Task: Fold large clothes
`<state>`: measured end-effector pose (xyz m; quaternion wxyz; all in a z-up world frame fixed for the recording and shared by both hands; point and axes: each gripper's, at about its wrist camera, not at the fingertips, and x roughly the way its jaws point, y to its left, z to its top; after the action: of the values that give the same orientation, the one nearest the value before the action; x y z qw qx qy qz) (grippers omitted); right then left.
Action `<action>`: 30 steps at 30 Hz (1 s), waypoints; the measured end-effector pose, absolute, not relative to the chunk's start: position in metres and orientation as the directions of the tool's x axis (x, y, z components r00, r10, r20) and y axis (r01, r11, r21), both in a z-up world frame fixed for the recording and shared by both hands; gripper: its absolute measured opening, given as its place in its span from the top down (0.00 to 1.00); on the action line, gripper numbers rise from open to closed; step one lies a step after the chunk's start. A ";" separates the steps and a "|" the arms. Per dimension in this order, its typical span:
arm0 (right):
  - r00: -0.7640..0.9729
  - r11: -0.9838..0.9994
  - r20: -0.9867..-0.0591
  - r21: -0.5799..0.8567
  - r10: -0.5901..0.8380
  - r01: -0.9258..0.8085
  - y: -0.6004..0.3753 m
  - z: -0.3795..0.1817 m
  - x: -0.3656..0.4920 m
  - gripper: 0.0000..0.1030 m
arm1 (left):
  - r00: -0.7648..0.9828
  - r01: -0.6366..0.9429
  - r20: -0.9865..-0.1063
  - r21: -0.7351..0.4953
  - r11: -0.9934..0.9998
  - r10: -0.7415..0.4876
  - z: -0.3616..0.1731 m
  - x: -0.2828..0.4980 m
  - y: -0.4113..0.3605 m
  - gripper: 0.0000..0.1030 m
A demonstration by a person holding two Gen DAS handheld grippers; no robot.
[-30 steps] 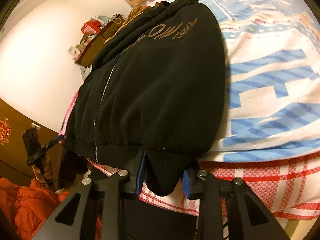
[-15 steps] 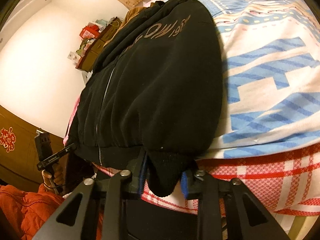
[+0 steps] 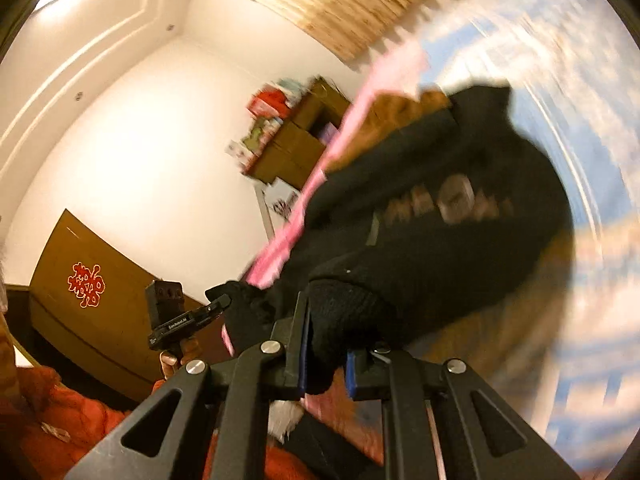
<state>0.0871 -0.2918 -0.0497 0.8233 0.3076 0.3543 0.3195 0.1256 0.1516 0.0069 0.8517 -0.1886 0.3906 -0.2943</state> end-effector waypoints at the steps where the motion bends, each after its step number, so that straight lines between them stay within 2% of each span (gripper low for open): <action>1: 0.561 0.610 -0.375 0.725 0.738 -0.319 -0.293 -0.038 0.101 0.88 | 0.537 0.351 -0.550 -0.544 0.762 -0.640 0.015 0.140 0.154 0.95; 5: 0.626 0.646 -0.348 0.684 0.698 -0.340 -0.296 0.001 0.168 0.88 | 0.589 0.296 -0.520 -0.573 0.764 -0.619 0.039 0.223 0.157 0.95; 9: 0.700 0.688 -0.344 0.666 0.626 -0.288 -0.304 0.012 0.263 0.89 | 0.643 0.232 -0.514 -0.576 0.784 -0.568 0.033 0.311 0.146 0.95; 13: 0.750 0.739 -0.382 0.642 0.540 -0.206 -0.306 -0.013 0.353 0.89 | 0.691 0.137 -0.572 -0.496 0.857 -0.442 -0.004 0.397 0.115 0.95; 15: 0.765 0.756 -0.406 0.636 0.499 -0.155 -0.306 -0.039 0.391 0.89 | 0.676 0.053 -0.633 -0.470 0.881 -0.378 -0.042 0.433 0.102 0.94; 17: 0.764 0.801 -0.477 0.592 0.434 -0.085 -0.308 -0.073 0.422 0.89 | 0.638 -0.048 -0.701 -0.448 0.893 -0.318 -0.082 0.459 0.097 0.88; 18: 0.758 0.828 -0.522 0.558 0.391 -0.043 -0.306 -0.093 0.433 0.89 | 0.615 -0.082 -0.723 -0.456 0.886 -0.316 -0.099 0.469 0.095 0.88; 20: 0.732 0.849 -0.587 0.528 0.347 0.021 -0.303 -0.130 0.446 0.89 | 0.620 -0.086 -0.708 -0.490 0.868 -0.338 -0.109 0.474 0.098 0.87; 25: 0.738 0.864 -0.595 0.503 0.318 0.034 -0.301 -0.134 0.452 0.88 | 0.614 -0.061 -0.722 -0.447 0.893 -0.319 -0.105 0.475 0.093 0.87; 27: 0.734 0.834 -0.582 0.550 0.350 0.039 -0.308 -0.135 0.453 0.88 | 0.608 -0.053 -0.717 -0.464 0.884 -0.341 -0.103 0.473 0.096 0.86; 29: 0.725 0.804 -0.572 0.593 0.384 0.042 -0.314 -0.131 0.448 0.86 | 0.603 -0.025 -0.697 -0.503 0.864 -0.389 -0.093 0.475 0.103 0.83; 30: 0.727 0.794 -0.563 0.607 0.394 0.040 -0.316 -0.127 0.445 0.82 | 0.612 -0.001 -0.677 -0.516 0.856 -0.408 -0.083 0.468 0.109 0.77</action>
<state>0.4448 -0.3161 -0.1266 0.8778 0.3047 0.3556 0.1009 0.4677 0.1091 -0.0828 0.8649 -0.2407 0.4243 -0.1178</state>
